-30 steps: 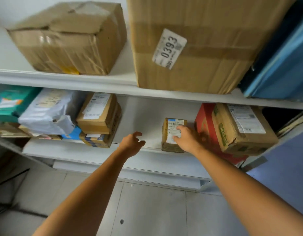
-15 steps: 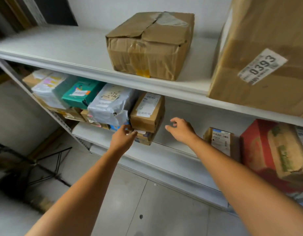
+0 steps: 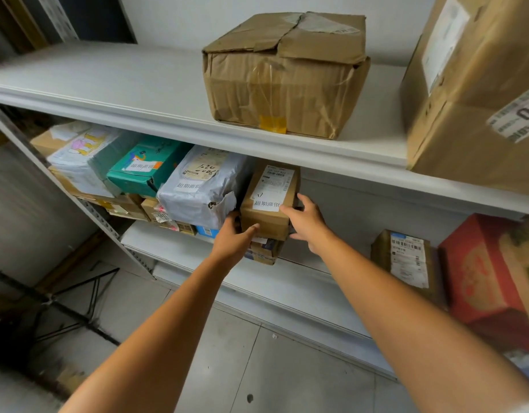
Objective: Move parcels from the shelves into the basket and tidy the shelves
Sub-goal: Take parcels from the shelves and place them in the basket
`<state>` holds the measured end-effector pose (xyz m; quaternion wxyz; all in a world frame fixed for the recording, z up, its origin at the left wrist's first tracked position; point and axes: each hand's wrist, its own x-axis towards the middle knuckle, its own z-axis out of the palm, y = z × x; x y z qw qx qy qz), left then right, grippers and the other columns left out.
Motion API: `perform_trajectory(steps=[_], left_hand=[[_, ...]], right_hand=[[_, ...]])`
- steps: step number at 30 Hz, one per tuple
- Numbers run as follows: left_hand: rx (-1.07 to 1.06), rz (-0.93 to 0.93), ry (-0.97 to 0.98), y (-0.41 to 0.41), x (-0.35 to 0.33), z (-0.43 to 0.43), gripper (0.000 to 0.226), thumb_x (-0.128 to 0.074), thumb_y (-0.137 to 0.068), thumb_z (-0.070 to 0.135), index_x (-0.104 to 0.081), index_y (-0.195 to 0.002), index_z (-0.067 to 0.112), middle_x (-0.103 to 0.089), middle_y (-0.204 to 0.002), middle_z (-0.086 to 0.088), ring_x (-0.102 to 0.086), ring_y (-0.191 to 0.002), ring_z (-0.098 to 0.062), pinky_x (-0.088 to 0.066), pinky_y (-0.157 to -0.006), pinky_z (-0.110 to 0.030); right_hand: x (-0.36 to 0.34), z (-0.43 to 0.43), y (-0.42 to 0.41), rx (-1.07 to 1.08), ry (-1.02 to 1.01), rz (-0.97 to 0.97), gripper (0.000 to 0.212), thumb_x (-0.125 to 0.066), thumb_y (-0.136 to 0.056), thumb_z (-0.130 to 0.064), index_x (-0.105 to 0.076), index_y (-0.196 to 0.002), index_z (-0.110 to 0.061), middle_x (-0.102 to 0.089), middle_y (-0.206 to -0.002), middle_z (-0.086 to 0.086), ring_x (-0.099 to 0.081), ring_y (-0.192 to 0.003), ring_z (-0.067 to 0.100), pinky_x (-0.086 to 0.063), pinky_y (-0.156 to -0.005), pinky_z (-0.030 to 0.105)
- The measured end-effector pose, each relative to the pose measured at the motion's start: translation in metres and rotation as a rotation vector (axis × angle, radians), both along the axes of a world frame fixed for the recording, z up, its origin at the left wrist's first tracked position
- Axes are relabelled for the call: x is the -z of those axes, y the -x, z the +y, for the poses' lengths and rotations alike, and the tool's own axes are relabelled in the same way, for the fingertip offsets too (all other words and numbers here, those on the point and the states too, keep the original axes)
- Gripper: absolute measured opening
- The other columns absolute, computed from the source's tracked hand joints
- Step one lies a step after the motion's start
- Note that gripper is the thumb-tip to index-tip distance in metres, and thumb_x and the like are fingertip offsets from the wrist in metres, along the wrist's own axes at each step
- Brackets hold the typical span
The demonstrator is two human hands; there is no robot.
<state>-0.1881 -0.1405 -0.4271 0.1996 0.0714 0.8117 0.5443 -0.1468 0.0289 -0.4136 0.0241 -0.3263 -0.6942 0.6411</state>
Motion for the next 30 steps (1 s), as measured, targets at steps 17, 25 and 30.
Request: perform_trajectory(steps=[17,25,30], left_hand=[[-0.041,-0.104,-0.081,-0.089,-0.030,-0.012,0.057,-0.066,-0.089,0.043,-0.042,-0.139,0.029,-0.056,-0.127,-0.009,-0.055,-0.112,-0.021,-0.048,-0.087,-0.031],[-0.160,-0.106,-0.105,-0.142,-0.079,-0.043,0.055,-0.073,-0.087,0.032,-0.040,-0.130,0.037,-0.060,-0.120,-0.008,-0.064,-0.103,-0.025,-0.057,-0.086,-0.042],[-0.273,-0.063,-0.096,-0.158,-0.110,-0.099,0.073,-0.073,-0.087,0.030,-0.030,-0.146,0.041,-0.063,-0.110,-0.007,-0.066,-0.096,-0.022,-0.055,-0.070,-0.032]], right_hand=[[-0.031,0.004,-0.090,-0.096,0.121,-0.006,0.071,-0.069,-0.089,-0.009,-0.034,-0.147,-0.031,-0.054,-0.128,0.001,-0.062,-0.100,0.021,-0.060,-0.071,0.037],[-0.083,-0.014,-0.133,-0.418,-0.008,0.008,0.094,-0.071,-0.082,0.003,-0.021,-0.156,-0.025,-0.056,-0.131,0.002,-0.058,-0.103,0.014,-0.050,-0.060,0.017],[-0.127,-0.065,-0.128,-0.614,-0.103,0.074,0.089,-0.071,-0.082,0.005,-0.027,-0.154,-0.023,-0.051,-0.140,0.007,-0.056,-0.108,0.017,-0.055,-0.067,0.019]])
